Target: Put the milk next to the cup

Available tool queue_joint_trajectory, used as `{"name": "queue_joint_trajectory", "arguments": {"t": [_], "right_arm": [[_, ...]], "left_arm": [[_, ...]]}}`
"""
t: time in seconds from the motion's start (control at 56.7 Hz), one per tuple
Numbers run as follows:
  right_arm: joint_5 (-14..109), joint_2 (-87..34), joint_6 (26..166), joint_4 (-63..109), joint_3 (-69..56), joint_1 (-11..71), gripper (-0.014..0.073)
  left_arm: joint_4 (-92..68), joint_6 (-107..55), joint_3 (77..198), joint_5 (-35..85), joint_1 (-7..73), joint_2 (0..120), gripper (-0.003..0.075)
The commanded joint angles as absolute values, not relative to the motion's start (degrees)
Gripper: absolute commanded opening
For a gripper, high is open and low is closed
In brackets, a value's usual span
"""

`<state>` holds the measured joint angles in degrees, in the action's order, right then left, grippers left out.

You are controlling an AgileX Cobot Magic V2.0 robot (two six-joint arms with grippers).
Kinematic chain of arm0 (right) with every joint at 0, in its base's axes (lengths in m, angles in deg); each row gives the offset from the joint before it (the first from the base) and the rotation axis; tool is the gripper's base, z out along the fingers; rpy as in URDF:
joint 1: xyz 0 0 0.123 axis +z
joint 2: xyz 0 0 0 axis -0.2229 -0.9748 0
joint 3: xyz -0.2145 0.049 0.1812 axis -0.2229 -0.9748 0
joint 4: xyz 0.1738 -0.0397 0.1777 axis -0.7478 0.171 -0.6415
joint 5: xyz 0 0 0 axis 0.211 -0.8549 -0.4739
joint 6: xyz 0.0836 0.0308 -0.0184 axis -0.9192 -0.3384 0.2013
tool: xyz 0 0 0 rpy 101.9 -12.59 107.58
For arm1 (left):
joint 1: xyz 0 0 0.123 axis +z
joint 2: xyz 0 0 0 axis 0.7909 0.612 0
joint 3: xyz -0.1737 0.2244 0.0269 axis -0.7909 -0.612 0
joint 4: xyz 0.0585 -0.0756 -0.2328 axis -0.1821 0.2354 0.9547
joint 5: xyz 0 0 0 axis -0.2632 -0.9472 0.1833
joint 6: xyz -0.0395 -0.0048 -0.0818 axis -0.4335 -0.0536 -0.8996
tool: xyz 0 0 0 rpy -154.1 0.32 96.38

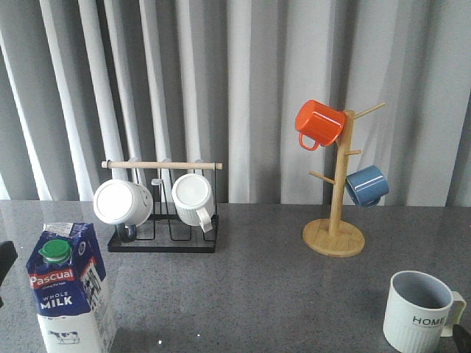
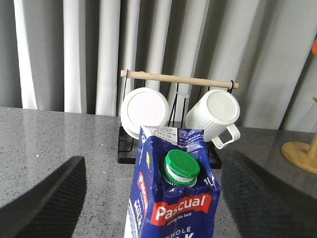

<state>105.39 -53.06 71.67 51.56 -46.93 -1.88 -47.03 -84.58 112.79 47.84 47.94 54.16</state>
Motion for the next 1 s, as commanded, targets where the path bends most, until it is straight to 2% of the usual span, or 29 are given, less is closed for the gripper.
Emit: {"name": "queue_joint_trajectory", "arguments": {"t": [0.0,0.335,0.987], "right_arm": [[110.9,-52.6,73.0,51.9,-45.2,-2.3,0.0547],[113.2,-56.8,74.6,48.3,-43.7,-2.3,0.0485],[114.4,-62.4,74.6,49.1,-38.6,-2.3,0.0483]], "left_arm": [[-46.3,-85.1,114.8,51.8,47.7,53.6,0.0538],[-46.3,-85.1,114.8,51.8,47.7,53.6,0.0538],[-46.3,-85.1,114.8,51.8,47.7,53.6,0.0538]]}}
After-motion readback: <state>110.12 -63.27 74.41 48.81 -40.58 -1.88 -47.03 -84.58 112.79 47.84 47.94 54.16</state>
